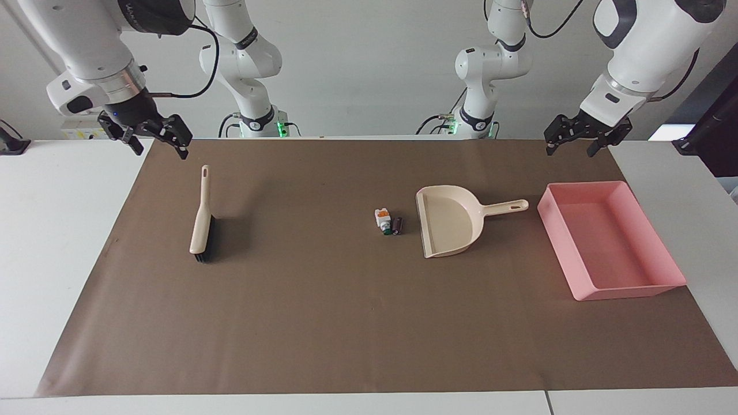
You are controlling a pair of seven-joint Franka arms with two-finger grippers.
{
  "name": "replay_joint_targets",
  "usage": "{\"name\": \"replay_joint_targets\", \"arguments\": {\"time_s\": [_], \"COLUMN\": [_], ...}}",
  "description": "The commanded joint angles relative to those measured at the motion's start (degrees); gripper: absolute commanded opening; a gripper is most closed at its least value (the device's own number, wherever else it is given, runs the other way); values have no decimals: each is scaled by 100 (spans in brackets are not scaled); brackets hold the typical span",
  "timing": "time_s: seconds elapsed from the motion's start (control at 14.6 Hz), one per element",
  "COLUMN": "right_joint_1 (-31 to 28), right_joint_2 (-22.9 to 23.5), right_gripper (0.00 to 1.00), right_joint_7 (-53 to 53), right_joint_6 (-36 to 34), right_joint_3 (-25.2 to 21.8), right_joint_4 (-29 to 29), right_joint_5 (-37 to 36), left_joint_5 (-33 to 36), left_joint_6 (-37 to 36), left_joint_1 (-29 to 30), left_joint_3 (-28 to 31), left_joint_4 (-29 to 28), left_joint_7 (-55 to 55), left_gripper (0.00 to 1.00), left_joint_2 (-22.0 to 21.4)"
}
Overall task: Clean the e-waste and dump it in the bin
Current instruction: 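Reach the left gripper to the dustpan handle while the right gripper reaches the brush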
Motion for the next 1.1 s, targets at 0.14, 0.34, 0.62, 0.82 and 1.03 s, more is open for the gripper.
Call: {"name": "replay_joint_targets", "arguments": {"time_s": [0.14,0.34,0.62,0.82,1.03], "right_joint_1": [-11,-160,-493,-652,-749], "right_joint_2": [-994,-969,-942,-942,-942], "right_gripper": [99,99,99,99,99], "right_joint_7": [-460,-820,-874,-1119,-1252], "right_joint_6": [1466,2257,3391,3779,4158], "right_joint_3": [14,-3,-3,-3,-3], "right_joint_4": [-2299,-3136,-4331,-4825,-5177], "right_joint_5": [-16,1,28,54,72], "left_joint_5": [1,1,1,1,140], "left_joint_6": [290,640,1203,1555,2038], "left_joint_1": [-43,-157,-263,-386,-535], "left_joint_3": [24,24,24,15,15], "left_joint_4": [-180,-416,-882,-1277,-1700], "left_joint_7": [1735,2633,4275,5426,6316], "left_gripper": [93,93,92,91,91], "left_joint_2": [-113,-112,-104,-25,46]}}
